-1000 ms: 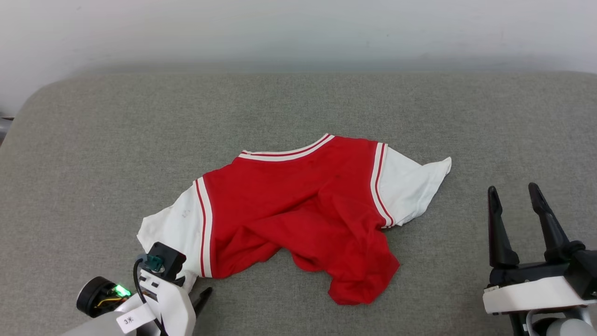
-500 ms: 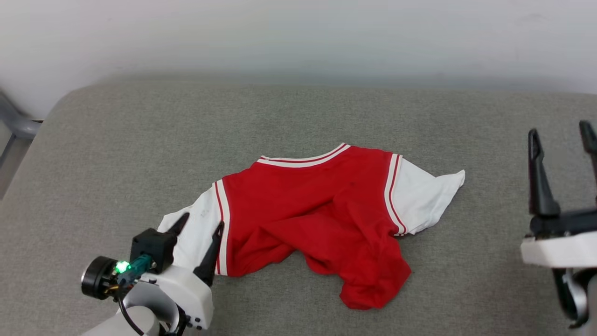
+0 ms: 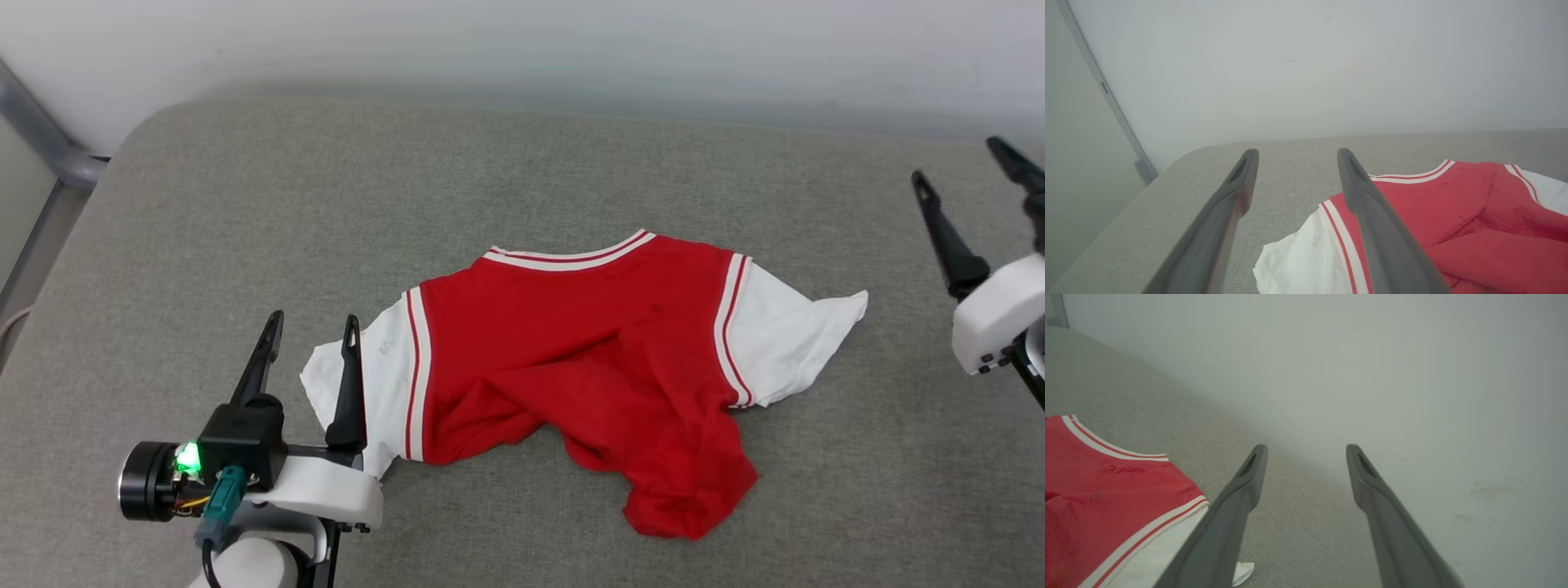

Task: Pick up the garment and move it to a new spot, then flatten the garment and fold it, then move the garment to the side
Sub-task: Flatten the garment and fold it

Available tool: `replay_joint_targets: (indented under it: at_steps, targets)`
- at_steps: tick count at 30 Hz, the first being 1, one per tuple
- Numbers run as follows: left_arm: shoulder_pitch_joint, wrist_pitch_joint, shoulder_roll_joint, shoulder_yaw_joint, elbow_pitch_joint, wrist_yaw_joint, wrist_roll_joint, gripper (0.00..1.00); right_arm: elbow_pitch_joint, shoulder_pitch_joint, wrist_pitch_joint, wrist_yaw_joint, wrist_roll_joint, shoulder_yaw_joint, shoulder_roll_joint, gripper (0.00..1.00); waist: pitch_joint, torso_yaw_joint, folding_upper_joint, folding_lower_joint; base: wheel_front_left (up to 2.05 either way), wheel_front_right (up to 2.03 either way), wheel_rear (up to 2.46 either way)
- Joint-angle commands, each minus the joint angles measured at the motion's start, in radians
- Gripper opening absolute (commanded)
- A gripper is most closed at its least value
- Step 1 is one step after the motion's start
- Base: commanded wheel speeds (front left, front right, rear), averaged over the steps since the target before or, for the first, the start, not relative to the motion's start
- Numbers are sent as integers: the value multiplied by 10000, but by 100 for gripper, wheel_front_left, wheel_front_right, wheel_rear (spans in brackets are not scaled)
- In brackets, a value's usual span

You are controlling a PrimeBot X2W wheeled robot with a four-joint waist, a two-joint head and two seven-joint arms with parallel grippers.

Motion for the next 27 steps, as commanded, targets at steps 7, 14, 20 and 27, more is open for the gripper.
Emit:
replay_joint_targets:
  at_steps: [7,14,20,27]
  targets:
    - [844,-37,-1052,1352,80,-695,1133,100,-444,-742,2619,-10,2059,2717,-1521,100,308,292,0,-1,0,0,0]
    - [1062,-37,-2044,2367,378,-1734,1968,100,-1565,-1120,4906,-12,3790,5287,-2958,100,740,524,0,-1,0,0,0]
    - [854,-38,-2794,2979,564,-2484,2573,100,-1369,-1456,5373,-12,4213,6660,-3326,100,1270,812,0,-1,0,0,0]
    - [701,-38,-3469,3580,812,-3199,3145,100,119,-1418,5122,-10,4624,8000,-2982,100,1704,1152,0,-1,0,0,0]
